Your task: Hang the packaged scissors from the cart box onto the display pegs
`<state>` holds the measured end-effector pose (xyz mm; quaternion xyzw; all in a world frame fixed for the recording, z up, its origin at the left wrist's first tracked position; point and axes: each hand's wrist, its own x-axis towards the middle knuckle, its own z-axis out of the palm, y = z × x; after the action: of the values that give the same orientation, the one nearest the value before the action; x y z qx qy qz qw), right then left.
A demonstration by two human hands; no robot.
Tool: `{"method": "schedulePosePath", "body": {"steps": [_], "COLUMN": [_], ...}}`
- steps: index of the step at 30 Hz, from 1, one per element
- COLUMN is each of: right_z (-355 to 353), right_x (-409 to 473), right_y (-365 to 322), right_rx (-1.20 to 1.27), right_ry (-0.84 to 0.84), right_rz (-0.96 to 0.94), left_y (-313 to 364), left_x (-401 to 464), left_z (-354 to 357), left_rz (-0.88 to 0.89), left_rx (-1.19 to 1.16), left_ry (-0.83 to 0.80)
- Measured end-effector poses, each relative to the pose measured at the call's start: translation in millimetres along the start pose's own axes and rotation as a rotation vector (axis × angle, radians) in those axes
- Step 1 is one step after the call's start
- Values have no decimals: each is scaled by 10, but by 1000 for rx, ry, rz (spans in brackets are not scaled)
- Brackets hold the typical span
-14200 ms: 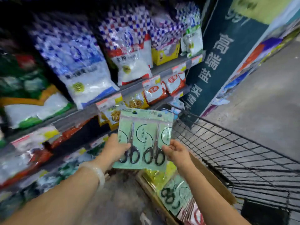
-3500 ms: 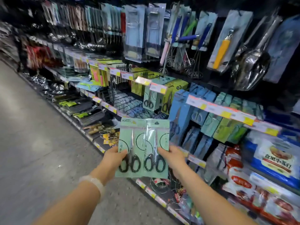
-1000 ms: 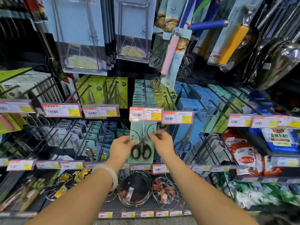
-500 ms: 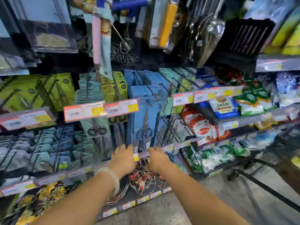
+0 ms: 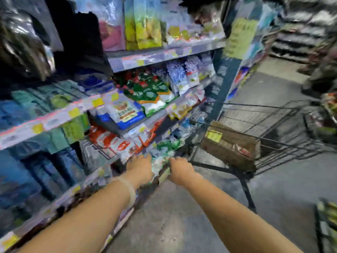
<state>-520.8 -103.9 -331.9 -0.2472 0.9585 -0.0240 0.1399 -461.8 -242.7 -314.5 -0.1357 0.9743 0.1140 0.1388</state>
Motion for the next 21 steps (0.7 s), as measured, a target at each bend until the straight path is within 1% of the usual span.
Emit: {"method": "schedulePosePath", "body": {"steps": [2,5,8,11,16,21], "right_z": [-59,-113,-138,-149,-323,-803], "right_x": [-20,-55,1,174,716,1518], "right_y": [483,1120,1651,2071,2733,3464], "right_rx": [30,53,103,146,182,187], "right_ry": [25,3,-15,-28,10,64], "right_rz": [82,191,283,366,466,553], "left_y": [482,1077,1543,1954,2572,3123], "left_x": [191,437,744,1128,2034,3109], "left_z": [1,56,108,78,-65,-342], "left_rz": [83,186,278,325,416,464], "left_rx": [34,76,85,104,134,130], "left_ry": [-3,-38,-62,-101,-96,-116]}}
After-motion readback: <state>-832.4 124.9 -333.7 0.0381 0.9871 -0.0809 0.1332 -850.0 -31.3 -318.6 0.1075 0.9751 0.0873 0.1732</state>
